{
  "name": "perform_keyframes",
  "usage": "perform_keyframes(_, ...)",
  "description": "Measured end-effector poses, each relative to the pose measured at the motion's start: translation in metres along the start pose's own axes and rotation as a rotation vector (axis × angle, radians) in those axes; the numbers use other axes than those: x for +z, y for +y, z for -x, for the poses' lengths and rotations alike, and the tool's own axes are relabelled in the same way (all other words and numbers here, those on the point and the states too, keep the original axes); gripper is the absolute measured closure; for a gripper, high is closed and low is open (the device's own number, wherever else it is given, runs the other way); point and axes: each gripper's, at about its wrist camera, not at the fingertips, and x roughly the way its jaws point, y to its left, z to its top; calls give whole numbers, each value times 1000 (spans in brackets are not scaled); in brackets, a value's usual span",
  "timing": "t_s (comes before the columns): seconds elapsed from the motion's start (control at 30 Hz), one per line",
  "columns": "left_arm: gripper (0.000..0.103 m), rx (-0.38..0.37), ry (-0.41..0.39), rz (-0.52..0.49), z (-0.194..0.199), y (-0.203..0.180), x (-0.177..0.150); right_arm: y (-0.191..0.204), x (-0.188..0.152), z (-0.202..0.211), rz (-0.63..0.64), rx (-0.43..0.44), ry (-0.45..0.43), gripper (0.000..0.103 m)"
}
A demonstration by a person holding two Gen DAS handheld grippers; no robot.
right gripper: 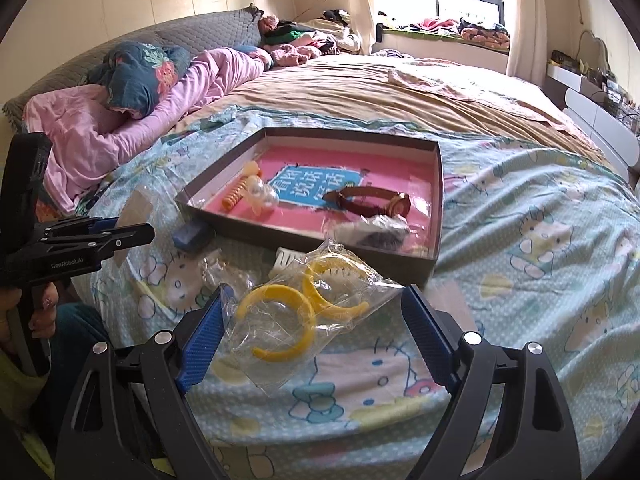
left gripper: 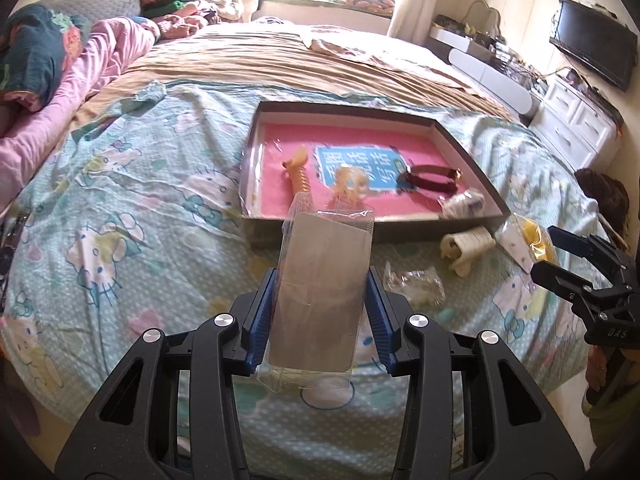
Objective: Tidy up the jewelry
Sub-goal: 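Lift both held items and carry them toward the pink tray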
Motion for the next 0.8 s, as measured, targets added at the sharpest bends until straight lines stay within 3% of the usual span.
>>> perform_keyframes(0.3,69,1,-2,2,-10,-2,21,-6,25,-7,1,-5,-46,19)
perform_keyframes(0.8,69,-57,39,-37,-45,-37,60,-43,62,-19,-40,-54,-85,19)
